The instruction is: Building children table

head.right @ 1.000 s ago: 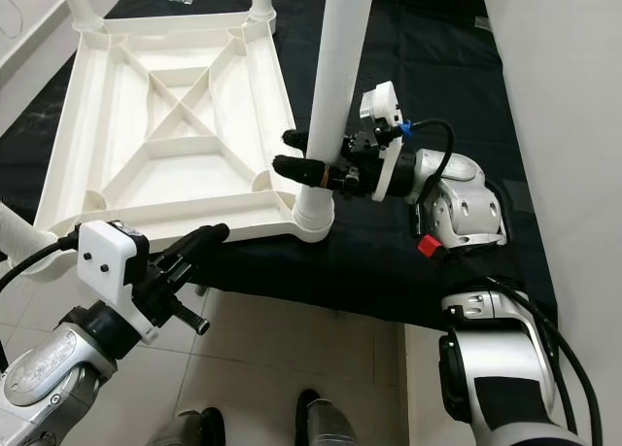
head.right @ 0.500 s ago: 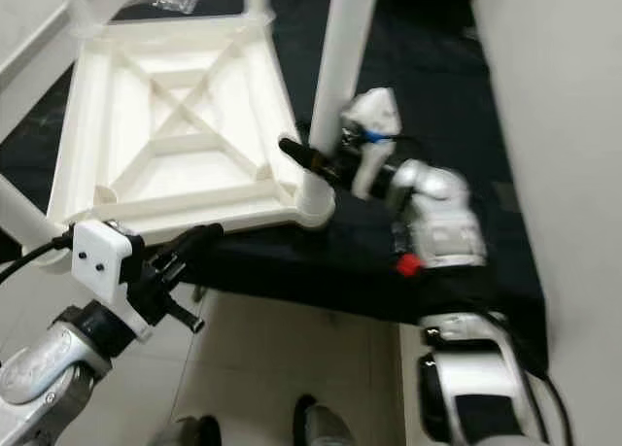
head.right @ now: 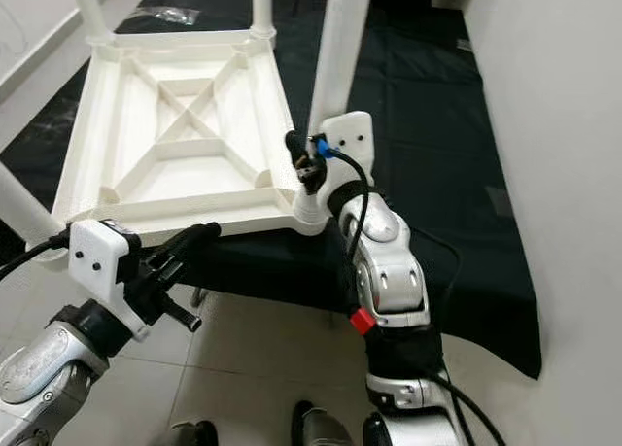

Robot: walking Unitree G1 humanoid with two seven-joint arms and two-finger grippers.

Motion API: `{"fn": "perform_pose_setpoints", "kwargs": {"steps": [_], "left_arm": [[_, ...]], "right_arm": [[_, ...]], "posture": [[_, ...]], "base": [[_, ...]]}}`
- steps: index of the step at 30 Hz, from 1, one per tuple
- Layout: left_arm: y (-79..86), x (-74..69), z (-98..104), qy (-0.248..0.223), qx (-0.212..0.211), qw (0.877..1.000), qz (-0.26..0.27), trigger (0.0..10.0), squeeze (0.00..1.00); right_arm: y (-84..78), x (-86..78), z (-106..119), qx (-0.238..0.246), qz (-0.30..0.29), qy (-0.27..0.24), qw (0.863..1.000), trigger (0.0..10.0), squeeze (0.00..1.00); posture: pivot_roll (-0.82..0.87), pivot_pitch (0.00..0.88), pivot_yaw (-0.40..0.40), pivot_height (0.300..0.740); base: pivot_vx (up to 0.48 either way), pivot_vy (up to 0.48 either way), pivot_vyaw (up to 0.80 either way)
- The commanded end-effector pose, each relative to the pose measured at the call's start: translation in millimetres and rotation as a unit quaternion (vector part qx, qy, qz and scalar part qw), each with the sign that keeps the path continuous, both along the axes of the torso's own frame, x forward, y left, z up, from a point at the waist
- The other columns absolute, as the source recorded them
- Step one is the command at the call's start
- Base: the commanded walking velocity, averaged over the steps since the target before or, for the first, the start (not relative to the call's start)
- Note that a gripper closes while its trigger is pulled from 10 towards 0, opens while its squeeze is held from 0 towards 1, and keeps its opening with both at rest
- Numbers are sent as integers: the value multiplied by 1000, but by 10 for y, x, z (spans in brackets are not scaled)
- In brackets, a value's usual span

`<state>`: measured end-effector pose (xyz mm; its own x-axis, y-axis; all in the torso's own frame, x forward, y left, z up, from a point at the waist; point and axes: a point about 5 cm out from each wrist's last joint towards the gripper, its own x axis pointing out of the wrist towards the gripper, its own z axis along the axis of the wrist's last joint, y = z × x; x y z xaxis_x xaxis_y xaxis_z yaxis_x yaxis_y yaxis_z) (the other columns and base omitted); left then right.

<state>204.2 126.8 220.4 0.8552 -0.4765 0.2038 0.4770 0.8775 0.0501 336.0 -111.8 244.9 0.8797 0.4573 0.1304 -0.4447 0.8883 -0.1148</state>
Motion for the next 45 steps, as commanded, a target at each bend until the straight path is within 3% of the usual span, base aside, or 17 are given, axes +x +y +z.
{"fn": "perform_pose_setpoints", "kwargs": {"steps": [1, 4, 7, 10, 14, 15, 18, 21, 26, 27, 28, 38, 45], "left_arm": [[-4, -23, -41, 8, -1, 1000, 1, 10000, 0], [-6, -41, -49, 10, 0, 1000, 1, 10000, 0], [5, -52, -40, 10, 1, 1000, 3, 10000, 0], [53, -104, -41, 15, 3, 1000, 12, 10000, 0], [56, -114, -45, 17, 4, 1000, 13, 10000, 0], [54, -121, -48, 18, 4, 1000, 12, 10000, 0], [47, -132, -41, 18, 4, 1000, 11, 10000, 0], [57, -146, -35, 18, 7, 1000, 12, 10000, 0], [62, -152, -35, 18, 8, 1000, 13, 10000, 0], [59, -151, -33, 18, 9, 1000, 13, 10000, 0], [58, -150, -31, 18, 9, 1000, 14, 10000, 0], [73, -155, -23, 19, 11, 1000, 18, 10000, 0], [63, -141, -27, 17, 11, 1000, 16, 10000, 0]], "right_arm": [[57, -17, -259, 2, 85, 67, 994, 10000, 1000], [-59, 10, -198, 22, 145, 61, 987, 10000, 1000], [-129, 39, -143, 21, 164, 47, 985, 10000, 1000], [-337, 102, -9, -15, 243, 24, 970, 10000, 1000], [-384, 124, 23, -20, 266, 26, 963, 10000, 1000], [-422, 146, 60, -14, 287, 30, 957, 10000, 0], [-506, 197, 151, -10, 319, 28, 947, 10000, 0], [-625, 270, 247, -2, 320, 19, 947, 10000, 0], [-687, 292, 257, -2, 329, 20, 944, 10000, 0], [-712, 304, 249, -3, 331, 20, 943, 902, 0], [-731, 310, 239, -5, 338, 21, 941, 0, 0], [-837, 284, 155, 2, 352, 25, 936, 0, 0], [-916, 216, -12, 8, 328, 33, 944, 0, 0]], "posture": [[56, 249, -94, 740], [60, 260, -93, 740], [67, 264, -90, 740], [71, 274, -86, 740], [74, 278, -87, 740], [81, 281, -86, 740], [95, 290, -85, 740], [98, 291, -84, 740], [103, 294, -85, 740], [104, 294, -85, 740], [104, 294, -85, 740], [108, 294, -82, 740], [90, 285, -84, 740]], "base": [[0, 0, 0], [0, 0, 0], [0, 0, 0], [0, 0, 0], [0, 0, 0], [0, 0, 0], [0, 0, 0], [0, 0, 0], [0, 0, 0], [0, 0, 0], [0, 0, 0], [0, 0, 0], [0, 0, 0]]}}
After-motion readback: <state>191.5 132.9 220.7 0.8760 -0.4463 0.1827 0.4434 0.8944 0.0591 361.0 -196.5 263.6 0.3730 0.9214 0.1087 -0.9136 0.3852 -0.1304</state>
